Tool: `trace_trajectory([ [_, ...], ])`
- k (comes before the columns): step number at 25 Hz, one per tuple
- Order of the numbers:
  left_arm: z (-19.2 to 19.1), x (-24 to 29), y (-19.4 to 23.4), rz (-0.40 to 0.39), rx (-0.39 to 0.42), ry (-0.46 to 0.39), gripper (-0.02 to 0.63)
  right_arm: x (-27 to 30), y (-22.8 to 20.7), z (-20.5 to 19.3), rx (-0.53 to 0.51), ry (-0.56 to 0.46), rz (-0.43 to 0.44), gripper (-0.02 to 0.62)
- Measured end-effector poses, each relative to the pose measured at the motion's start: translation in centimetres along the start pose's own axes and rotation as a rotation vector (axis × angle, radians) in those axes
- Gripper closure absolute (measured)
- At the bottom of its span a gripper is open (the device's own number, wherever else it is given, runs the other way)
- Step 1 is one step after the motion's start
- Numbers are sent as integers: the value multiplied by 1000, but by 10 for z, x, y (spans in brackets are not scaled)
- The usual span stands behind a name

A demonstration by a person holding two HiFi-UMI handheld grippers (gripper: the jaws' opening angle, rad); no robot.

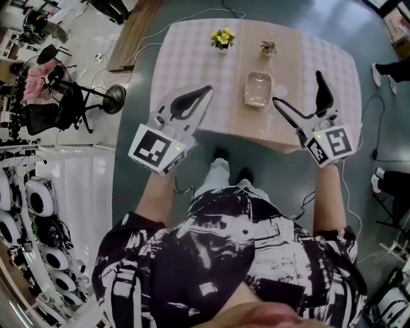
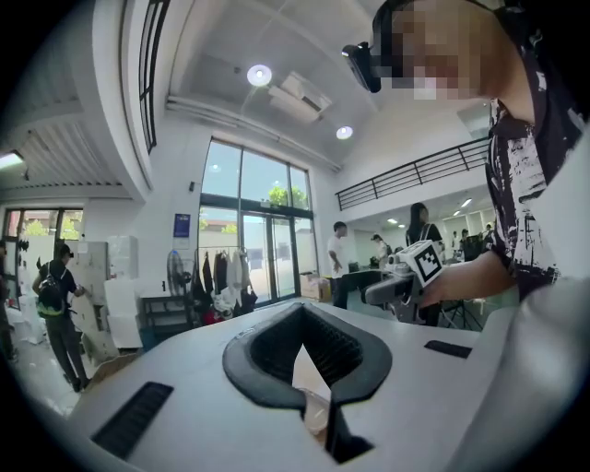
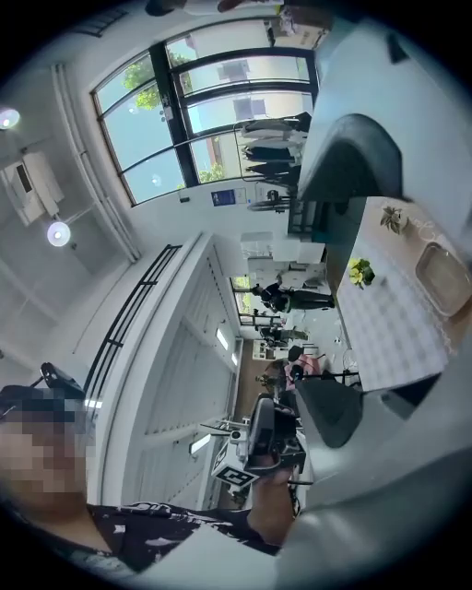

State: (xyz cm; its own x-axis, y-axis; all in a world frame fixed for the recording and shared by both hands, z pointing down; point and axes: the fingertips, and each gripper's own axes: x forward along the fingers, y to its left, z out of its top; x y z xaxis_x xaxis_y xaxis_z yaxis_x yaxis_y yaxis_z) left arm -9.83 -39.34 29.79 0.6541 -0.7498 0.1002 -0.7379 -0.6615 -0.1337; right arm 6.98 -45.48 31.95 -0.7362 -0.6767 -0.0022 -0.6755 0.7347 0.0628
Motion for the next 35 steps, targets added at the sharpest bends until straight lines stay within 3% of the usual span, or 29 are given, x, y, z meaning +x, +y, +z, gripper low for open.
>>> trace_trajectory([
  [4, -3, 26, 30, -74, -6, -15, 606, 30, -32, -35, 32, 57, -79, 21],
  [10, -18, 48, 58, -180, -41, -8, 606, 69, -63, -113, 103, 186, -129, 23],
  [13, -26, 60, 69, -205, -71, -19, 606, 81, -80, -169, 175, 266, -155, 26],
  [20, -60, 81, 80, -228, -106, 40, 606, 89, -105, -285, 351, 440, -172, 71],
  [26, -73, 76, 95, -215, -122, 68, 606, 98, -97, -333, 445, 523, -158, 114],
  [35, -77, 74, 99, -200, -127, 88, 606, 92, -97, -368, 568, 588, -143, 292],
])
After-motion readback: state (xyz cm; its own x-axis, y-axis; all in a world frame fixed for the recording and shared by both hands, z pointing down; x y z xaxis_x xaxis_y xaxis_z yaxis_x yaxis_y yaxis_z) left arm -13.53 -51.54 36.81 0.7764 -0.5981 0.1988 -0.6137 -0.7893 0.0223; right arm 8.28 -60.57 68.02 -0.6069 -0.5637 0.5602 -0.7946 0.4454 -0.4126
